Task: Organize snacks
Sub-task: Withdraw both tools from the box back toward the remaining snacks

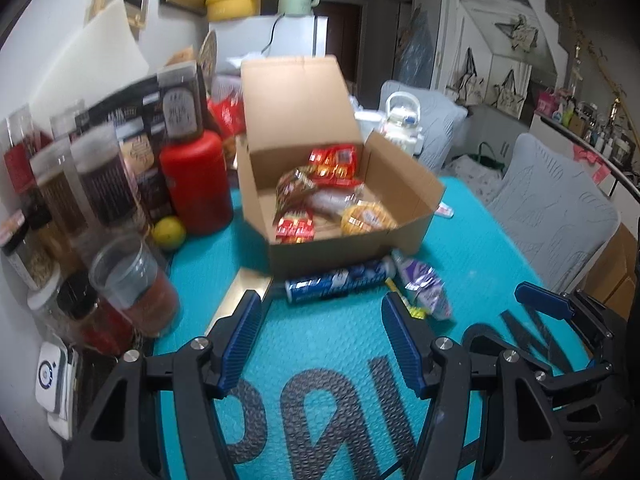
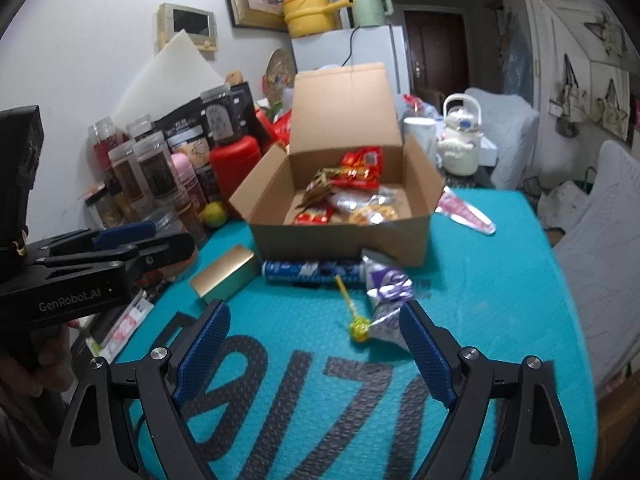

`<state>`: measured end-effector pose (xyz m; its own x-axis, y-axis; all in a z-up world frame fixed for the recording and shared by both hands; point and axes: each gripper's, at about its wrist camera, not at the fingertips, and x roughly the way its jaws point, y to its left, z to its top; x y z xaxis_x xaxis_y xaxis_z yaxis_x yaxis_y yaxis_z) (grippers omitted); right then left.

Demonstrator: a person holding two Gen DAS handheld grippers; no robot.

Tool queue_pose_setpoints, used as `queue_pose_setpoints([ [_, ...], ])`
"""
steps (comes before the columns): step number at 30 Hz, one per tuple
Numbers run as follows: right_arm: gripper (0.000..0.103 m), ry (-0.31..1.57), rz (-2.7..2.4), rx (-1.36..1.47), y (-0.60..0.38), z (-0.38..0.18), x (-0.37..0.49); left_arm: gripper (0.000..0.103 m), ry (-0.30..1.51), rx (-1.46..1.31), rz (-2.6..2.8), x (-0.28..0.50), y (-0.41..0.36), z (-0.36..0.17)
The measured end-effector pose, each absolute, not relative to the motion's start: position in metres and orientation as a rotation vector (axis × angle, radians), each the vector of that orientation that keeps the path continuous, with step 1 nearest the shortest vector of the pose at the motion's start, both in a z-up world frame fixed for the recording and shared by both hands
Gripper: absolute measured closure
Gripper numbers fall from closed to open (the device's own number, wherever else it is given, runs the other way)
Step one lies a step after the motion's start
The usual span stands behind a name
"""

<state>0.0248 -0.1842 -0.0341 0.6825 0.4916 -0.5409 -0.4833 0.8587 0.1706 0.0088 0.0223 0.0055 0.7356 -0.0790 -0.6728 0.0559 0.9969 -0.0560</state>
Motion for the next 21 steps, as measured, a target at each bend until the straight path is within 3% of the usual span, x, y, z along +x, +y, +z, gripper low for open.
queue_pose_setpoints([
  [21, 0.015, 0.748, 0.512, 0.018, -0.164, -0.085, 0.094, 0.041, 0.914, -0.104, 0.046, 0.079, 0.073, -0.072],
])
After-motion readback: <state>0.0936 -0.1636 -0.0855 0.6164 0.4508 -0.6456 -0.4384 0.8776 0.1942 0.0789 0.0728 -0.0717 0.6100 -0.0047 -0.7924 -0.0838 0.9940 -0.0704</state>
